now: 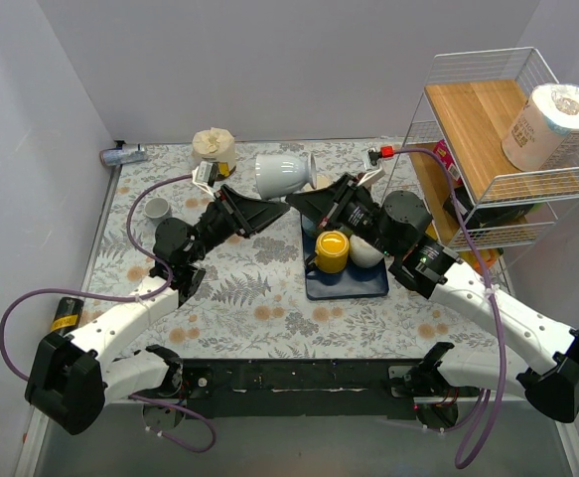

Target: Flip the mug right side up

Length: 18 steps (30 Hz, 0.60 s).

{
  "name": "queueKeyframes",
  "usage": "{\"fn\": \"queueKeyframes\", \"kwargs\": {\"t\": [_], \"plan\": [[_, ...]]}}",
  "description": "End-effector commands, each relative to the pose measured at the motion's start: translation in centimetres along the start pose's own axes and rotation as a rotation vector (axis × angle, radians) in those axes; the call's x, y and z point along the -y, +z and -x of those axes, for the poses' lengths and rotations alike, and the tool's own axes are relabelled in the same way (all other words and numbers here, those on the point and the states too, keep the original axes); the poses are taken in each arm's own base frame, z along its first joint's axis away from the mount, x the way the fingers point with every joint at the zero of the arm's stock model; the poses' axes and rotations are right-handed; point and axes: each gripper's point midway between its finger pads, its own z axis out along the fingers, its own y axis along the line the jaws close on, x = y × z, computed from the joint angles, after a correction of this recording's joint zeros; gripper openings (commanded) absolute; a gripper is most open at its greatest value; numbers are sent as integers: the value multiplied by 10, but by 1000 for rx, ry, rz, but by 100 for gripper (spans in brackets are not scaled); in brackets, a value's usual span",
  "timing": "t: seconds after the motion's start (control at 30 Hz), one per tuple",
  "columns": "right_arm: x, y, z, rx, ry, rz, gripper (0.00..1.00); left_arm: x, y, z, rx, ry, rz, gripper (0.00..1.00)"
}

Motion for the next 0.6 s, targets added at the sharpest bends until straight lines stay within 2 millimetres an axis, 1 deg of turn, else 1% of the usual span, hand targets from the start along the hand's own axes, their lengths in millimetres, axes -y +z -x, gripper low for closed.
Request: {"fn": "queueKeyframes", "kwargs": {"t": [0.0, 0.03, 0.07, 0.1, 0.13, 0.17, 0.2, 0.33, 0.37, 0.4, 0.43, 0.47, 0.5, 0.53, 0.57], "plan": [[-18, -13, 9, 27, -55, 68, 1, 30, 0, 30, 139, 64, -61, 31], [-18, -13, 9, 26, -56, 67, 1, 30, -1, 30, 142, 63, -61, 31], [-16, -14, 8, 26, -53, 64, 1, 30, 0, 30, 144, 60, -60, 24], [-16, -14, 8, 25, -51, 66, 1, 29, 0, 30, 141, 59, -61, 21], [-17, -15, 7, 20, -54, 74, 1, 30, 0, 29, 135, 56, -64, 16], [-17, -14, 6, 16, -52, 73, 1, 29, 0, 29, 135, 50, -64, 5], [-17, -14, 6, 13, -52, 73, 1, 29, 0, 29, 134, 50, -67, 0], [-13, -14, -1, -17, -48, 61, 1, 30, 1, 32, 145, 77, -46, 0], [-10, -13, -3, -24, -50, 52, 6, 20, 3, 33, 143, 73, 8, 0], [-5, -13, -6, -42, -56, 28, 17, 25, 5, 37, 149, 120, 17, 0], [-3, -14, -8, -52, -61, 20, 40, 21, 6, 40, 154, 132, 48, 0], [1, -15, -11, -62, -62, 4, 53, 9, 6, 41, 159, 133, 115, 0], [7, -16, -15, -80, -65, -20, 63, 12, 6, 46, 171, 172, 130, 0], [10, -17, -16, -85, -64, -35, 76, 8, 5, 48, 182, 189, 159, 0], [14, -19, -18, -91, -69, -46, 80, -3, 2, 49, 183, 191, 214, 0]]}}
